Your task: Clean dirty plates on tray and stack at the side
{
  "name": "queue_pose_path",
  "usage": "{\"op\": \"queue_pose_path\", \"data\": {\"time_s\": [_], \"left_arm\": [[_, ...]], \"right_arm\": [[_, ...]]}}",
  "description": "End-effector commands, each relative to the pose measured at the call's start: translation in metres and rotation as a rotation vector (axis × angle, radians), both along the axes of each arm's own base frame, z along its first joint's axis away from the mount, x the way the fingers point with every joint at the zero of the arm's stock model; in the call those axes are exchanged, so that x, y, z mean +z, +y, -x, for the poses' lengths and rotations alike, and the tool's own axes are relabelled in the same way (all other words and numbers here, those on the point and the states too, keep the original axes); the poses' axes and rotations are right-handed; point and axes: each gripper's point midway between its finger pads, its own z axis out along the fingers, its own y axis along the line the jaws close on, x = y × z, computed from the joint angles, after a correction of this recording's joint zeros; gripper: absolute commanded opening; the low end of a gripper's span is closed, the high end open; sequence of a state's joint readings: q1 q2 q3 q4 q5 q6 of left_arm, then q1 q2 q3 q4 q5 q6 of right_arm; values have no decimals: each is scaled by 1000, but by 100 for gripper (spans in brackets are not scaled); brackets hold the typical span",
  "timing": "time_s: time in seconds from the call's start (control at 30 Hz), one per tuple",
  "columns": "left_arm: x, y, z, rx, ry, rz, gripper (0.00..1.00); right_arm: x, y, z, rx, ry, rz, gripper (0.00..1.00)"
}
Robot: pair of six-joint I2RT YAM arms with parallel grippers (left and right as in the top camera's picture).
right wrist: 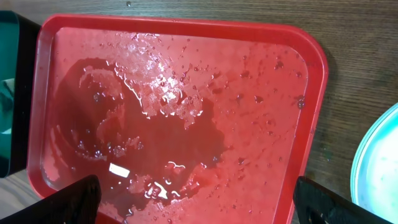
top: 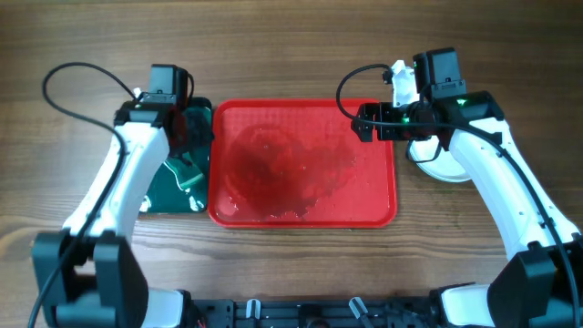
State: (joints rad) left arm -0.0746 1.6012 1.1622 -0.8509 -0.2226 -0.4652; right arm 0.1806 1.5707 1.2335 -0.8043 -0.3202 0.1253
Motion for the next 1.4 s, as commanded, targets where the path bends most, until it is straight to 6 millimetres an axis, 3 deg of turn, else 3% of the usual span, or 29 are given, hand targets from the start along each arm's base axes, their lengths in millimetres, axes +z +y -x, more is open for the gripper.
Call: {"op": "queue_pose_path", "data": {"time_s": [0.0, 0.07, 0.13, 0.2, 0.27, 0.43, 0.57, 0.63, 0.73, 0.83, 0.9, 1.13, 1.2, 1.37], "left_arm": [[28, -3, -2, -52, -69, 5, 100], [39, -22, -1, -164, -96, 79, 99], [66, -33, 4, -206, -174, 139, 100], [103, -33, 11, -157, -297, 163, 100], [125, -32, 17, -141, -370, 174, 100], [128, -32, 19, -142, -382, 174, 100], [128, -32, 19, -142, -381, 174, 100], [128, -32, 19, -142, -381, 174, 100], [128, -32, 19, -142, -382, 174, 100], [128, -32, 19, -142, -381, 174, 100], [128, -32, 19, -142, -382, 174, 100], [128, -32, 19, -142, -381, 174, 100], [128, -32, 19, -142, -381, 174, 100], [128, -32, 19, -142, -381, 174, 100]], "right_arm": [[13, 1, -5, 16, -49, 9, 100], [13, 1, -6, 16, -54, 9, 100], [22, 1, -9, 14, -76, 4, 100], [53, 0, -8, 13, -129, -1, 100], [95, -6, -2, -4, -240, -1, 100], [185, -22, 38, -45, -523, -11, 100], [209, -26, 56, -48, -601, -26, 100], [204, -27, 58, -51, -578, -16, 100], [203, -51, 50, -147, -603, 96, 100], [200, -49, 36, -118, -693, 111, 100], [192, -50, 40, -105, -759, 118, 100], [126, -66, 97, -153, -1096, 69, 100], [101, -67, 105, -179, -1135, 32, 100], [63, -68, 112, -203, -1197, -8, 100]]}}
